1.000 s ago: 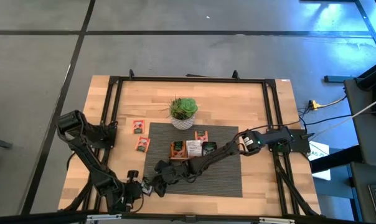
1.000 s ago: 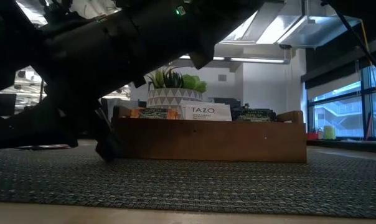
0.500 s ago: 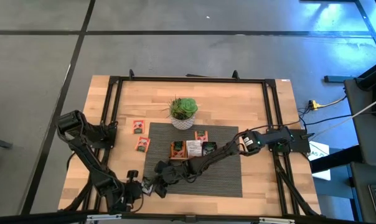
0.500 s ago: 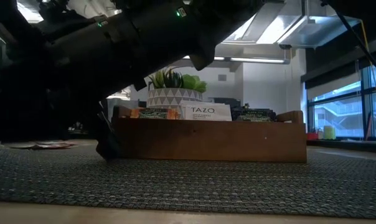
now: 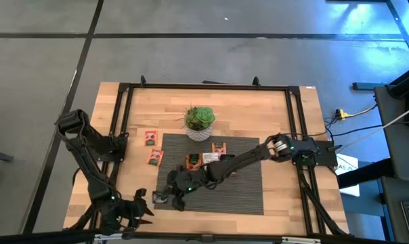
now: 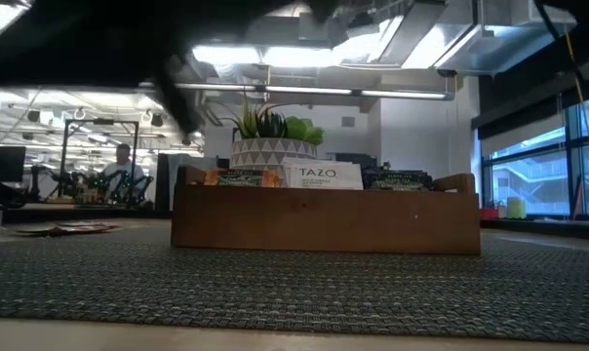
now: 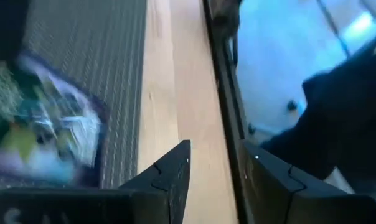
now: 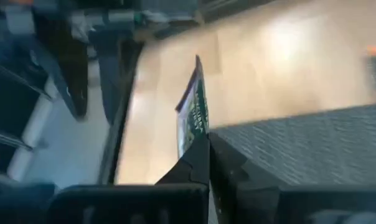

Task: Pick & Place Tea
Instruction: Put the violet tea bag into the right section of the wooden organizer

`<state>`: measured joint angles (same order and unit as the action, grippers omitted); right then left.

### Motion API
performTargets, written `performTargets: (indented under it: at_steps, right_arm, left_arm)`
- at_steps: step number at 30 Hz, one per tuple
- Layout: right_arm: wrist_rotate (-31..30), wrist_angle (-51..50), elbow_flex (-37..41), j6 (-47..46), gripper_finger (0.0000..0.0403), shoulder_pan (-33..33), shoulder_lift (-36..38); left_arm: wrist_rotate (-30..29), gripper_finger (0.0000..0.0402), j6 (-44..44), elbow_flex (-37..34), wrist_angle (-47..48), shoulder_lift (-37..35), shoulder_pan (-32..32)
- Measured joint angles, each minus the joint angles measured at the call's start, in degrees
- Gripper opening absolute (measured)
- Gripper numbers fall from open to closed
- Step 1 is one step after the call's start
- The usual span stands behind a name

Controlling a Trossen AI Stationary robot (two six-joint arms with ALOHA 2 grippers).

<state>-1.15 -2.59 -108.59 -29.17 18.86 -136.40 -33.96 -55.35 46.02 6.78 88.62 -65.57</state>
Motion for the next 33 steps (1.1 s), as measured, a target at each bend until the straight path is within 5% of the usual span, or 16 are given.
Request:
performTargets:
  at_steps: [7, 16, 22, 33]
  right_arm:
    - [-10.4, -26.5, -0.1, 8.1, 0.0002, 0.7, 10.3]
    - [-22.8, -48.1, 4.9, -0.9, 0.0001, 3.6, 19.9]
    - [-25.6, -49.0, 19.3, -8.1, 0.0001, 6.8, 32.8]
    - [-28.5, -31.1, 48.8, -6.3, 0.0001, 9.6, 47.8]
  left_arm:
    - [-7.8, 0.0130, 1.0, 0.0, -1.4, -1.6, -0.8]
    - [-12.7, 0.0130, 1.1, 0.0, -1.1, -1.6, -0.4]
    - [-12.8, 0.0130, 2.5, 0.0, -1.0, -1.6, -0.3]
    - [-13.5, 0.0130, 4.7, 0.1, -0.6, -1.6, 0.1]
